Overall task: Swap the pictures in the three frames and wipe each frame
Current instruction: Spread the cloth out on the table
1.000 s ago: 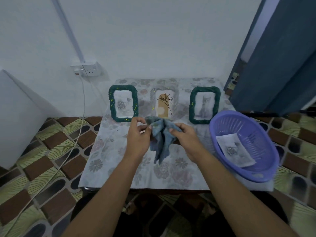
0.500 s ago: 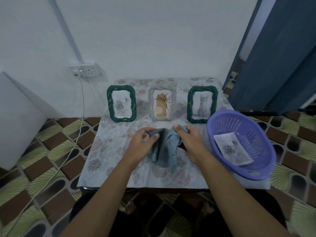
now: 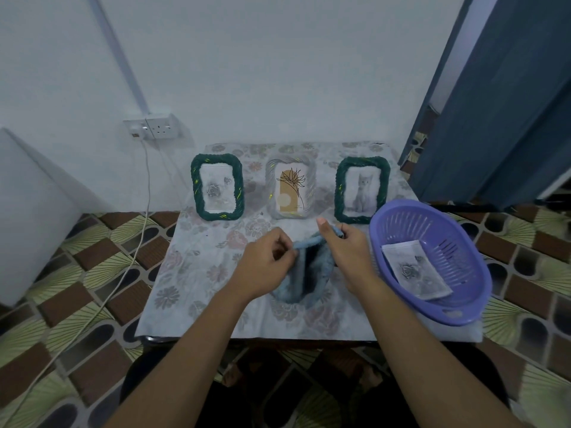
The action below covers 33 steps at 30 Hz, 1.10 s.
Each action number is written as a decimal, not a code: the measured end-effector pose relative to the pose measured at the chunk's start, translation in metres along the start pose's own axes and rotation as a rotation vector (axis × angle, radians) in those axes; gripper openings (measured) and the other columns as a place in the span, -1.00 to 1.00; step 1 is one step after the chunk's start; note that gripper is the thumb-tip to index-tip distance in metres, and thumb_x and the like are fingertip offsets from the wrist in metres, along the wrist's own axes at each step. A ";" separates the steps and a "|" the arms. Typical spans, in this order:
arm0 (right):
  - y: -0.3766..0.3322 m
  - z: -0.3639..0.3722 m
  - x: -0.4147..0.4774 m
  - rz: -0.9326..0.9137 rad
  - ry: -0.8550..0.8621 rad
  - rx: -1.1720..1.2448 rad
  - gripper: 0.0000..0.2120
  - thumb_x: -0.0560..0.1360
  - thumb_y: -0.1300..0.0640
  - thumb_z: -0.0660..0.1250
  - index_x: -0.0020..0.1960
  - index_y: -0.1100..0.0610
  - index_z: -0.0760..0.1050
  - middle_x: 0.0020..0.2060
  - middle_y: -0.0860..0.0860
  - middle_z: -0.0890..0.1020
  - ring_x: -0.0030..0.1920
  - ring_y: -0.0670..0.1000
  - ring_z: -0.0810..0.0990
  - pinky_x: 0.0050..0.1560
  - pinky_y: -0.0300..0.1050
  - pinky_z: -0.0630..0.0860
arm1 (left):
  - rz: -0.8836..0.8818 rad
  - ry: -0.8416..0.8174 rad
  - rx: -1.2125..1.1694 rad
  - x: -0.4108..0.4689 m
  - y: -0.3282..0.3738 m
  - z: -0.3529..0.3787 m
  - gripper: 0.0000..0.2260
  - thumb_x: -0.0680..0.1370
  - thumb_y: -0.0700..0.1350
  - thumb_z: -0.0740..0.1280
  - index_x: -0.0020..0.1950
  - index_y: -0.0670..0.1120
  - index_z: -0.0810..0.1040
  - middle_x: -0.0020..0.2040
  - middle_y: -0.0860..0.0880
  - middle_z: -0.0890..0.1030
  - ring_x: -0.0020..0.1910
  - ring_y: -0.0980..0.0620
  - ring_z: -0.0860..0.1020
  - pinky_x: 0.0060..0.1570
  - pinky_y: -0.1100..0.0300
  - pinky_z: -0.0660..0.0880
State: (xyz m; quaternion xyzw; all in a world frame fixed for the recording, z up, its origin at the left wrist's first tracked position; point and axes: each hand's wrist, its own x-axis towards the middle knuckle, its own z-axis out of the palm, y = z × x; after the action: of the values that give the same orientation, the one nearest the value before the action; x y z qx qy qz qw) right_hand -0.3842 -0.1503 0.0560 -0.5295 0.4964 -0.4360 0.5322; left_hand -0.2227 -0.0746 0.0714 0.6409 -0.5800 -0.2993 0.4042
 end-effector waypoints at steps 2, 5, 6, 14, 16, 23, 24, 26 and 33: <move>0.000 -0.005 -0.002 -0.034 -0.042 -0.016 -0.33 0.36 -0.34 0.44 -0.27 0.29 0.37 -0.40 0.09 0.37 -0.36 0.01 0.35 -0.31 -0.12 0.32 | -0.028 0.108 0.000 0.002 0.000 -0.001 -0.90 0.58 -0.16 0.32 -0.11 -0.03 0.44 -0.34 0.04 0.54 -0.39 0.14 0.46 -0.30 0.19 0.39; 0.001 -0.011 -0.005 -0.096 -0.141 -0.054 -0.54 0.23 -0.26 0.53 -0.38 0.12 0.50 -0.43 0.04 0.42 -0.36 -0.01 0.35 -0.31 -0.10 0.29 | -0.054 0.224 -0.061 0.006 0.001 -0.006 -0.95 0.62 -0.15 0.25 -0.03 -0.04 0.41 -0.33 0.07 0.46 -0.43 0.21 0.37 -0.34 0.24 0.29; 0.002 -0.013 -0.004 -0.113 -0.183 -0.082 -0.57 0.19 -0.23 0.57 -0.38 0.12 0.53 -0.44 0.05 0.43 -0.37 0.00 0.35 -0.32 -0.10 0.27 | -0.046 0.242 -0.069 0.006 0.002 -0.008 -0.95 0.64 -0.14 0.23 -0.01 -0.03 0.40 -0.35 0.06 0.43 -0.46 0.19 0.35 -0.38 0.26 0.27; 0.011 -0.024 0.002 -0.385 -0.310 -0.499 -0.51 0.28 -0.11 0.59 -0.31 0.22 0.40 -0.37 0.15 0.46 -0.36 -0.11 0.32 -0.36 -0.27 0.25 | 0.123 0.364 -0.012 0.000 0.007 -0.029 -0.97 0.63 -0.09 0.30 -0.01 0.03 0.48 -0.42 -0.12 0.36 -0.47 0.06 0.30 -0.45 0.26 0.24; 0.012 -0.025 0.004 -0.383 -0.328 -0.532 -0.57 0.31 -0.06 0.59 -0.29 0.16 0.39 -0.38 0.07 0.47 -0.37 -0.11 0.35 -0.37 -0.26 0.26 | 0.155 0.392 0.006 0.001 0.006 -0.034 -0.99 0.62 -0.07 0.32 0.00 0.04 0.51 -0.37 -0.09 0.47 -0.42 0.01 0.40 -0.39 0.19 0.32; 0.020 -0.037 0.012 -0.449 -0.077 -0.716 -0.70 0.36 -0.20 0.50 -0.22 -0.04 0.48 -0.38 -0.13 0.55 -0.36 -0.11 0.49 -0.34 -0.14 0.42 | 0.181 0.310 0.145 0.016 -0.008 -0.061 -0.94 0.65 -0.10 0.25 0.08 -0.04 0.50 -0.01 -0.03 0.55 -0.09 0.24 0.48 -0.13 0.42 0.37; 0.019 -0.040 0.012 -0.477 -0.031 -0.726 -0.72 0.36 -0.22 0.48 -0.24 -0.06 0.50 -0.40 -0.15 0.55 -0.37 -0.11 0.50 -0.32 -0.10 0.43 | 0.185 0.283 0.179 0.016 -0.009 -0.065 -0.95 0.65 -0.11 0.24 0.06 -0.04 0.49 -0.05 -0.04 0.54 -0.15 0.21 0.46 -0.18 0.38 0.36; 0.013 -0.042 0.014 -0.537 0.031 -0.755 -0.76 0.38 -0.19 0.48 -0.24 -0.05 0.55 -0.41 -0.17 0.54 -0.37 -0.11 0.49 -0.23 -0.05 0.34 | 0.163 0.241 0.188 0.013 -0.008 -0.074 -0.95 0.65 -0.09 0.24 0.02 -0.04 0.46 -0.15 -0.05 0.53 -0.25 0.13 0.45 -0.28 0.29 0.34; 0.000 -0.053 0.020 -0.511 0.106 -0.858 -0.81 0.51 -0.04 0.32 0.00 0.01 0.64 -0.06 -0.05 0.65 -0.05 0.08 0.59 -0.08 -0.07 0.10 | 0.095 0.197 0.119 0.004 -0.010 -0.082 -0.83 0.54 -0.16 0.10 -0.04 -0.10 0.49 -0.18 -0.18 0.52 -0.25 -0.05 0.45 -0.27 0.10 0.39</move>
State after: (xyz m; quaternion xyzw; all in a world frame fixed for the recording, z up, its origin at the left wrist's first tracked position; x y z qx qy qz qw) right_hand -0.4340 -0.1769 0.0573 -0.7824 0.5117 -0.3353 0.1167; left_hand -0.1471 -0.0646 0.1039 0.6617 -0.5839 -0.1803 0.4343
